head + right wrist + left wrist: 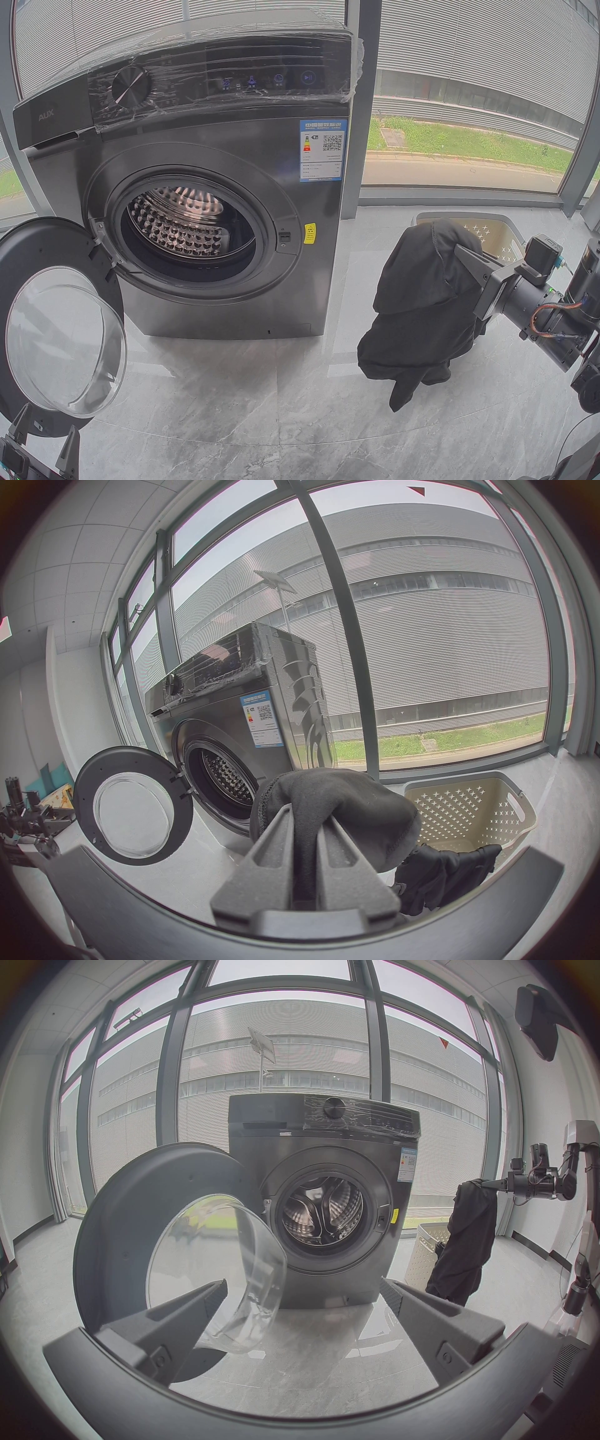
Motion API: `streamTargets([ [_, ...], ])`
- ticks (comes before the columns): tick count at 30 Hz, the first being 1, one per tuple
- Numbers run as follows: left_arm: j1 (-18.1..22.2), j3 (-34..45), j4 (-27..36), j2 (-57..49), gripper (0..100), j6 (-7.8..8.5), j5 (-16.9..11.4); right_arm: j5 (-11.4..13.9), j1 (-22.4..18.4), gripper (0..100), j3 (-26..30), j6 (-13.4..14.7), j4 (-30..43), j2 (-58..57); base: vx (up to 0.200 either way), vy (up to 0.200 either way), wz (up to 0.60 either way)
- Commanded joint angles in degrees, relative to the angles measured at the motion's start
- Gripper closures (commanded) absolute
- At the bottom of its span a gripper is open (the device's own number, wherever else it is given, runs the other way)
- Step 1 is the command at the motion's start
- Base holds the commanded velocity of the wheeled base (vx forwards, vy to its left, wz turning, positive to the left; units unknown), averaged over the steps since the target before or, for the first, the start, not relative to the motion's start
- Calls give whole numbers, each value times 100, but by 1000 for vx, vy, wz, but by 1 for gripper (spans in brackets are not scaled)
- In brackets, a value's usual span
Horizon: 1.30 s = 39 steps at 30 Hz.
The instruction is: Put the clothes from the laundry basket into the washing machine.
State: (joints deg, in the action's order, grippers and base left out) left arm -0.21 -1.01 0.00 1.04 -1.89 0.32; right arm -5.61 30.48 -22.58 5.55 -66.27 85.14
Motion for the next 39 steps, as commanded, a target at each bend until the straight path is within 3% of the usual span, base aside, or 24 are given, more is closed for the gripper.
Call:
streamTargets([
  [1,3,92,0,-86,0,-4,3,-2,2,100,-1,-1,-9,11,0,200,0],
  [5,3,92,0,-86,0,-13,3,-2,11,100,-1,-1,0,11,0,200,0],
  [15,3,92,-9,-86,0,-4,3,-2,11,100,-1,-1,0,11,0,0,0],
  [21,3,92,0,-86,0,-4,3,-2,11,100,-1,-1,0,11,-200,0,0],
  [33,3,92,0,-86,0,-13,3,-2,11,100,43,8,0,20,0,0,0],
  [39,3,92,0,-86,0,-13,3,-2,11,100,43,8,0,38,0,200,0],
])
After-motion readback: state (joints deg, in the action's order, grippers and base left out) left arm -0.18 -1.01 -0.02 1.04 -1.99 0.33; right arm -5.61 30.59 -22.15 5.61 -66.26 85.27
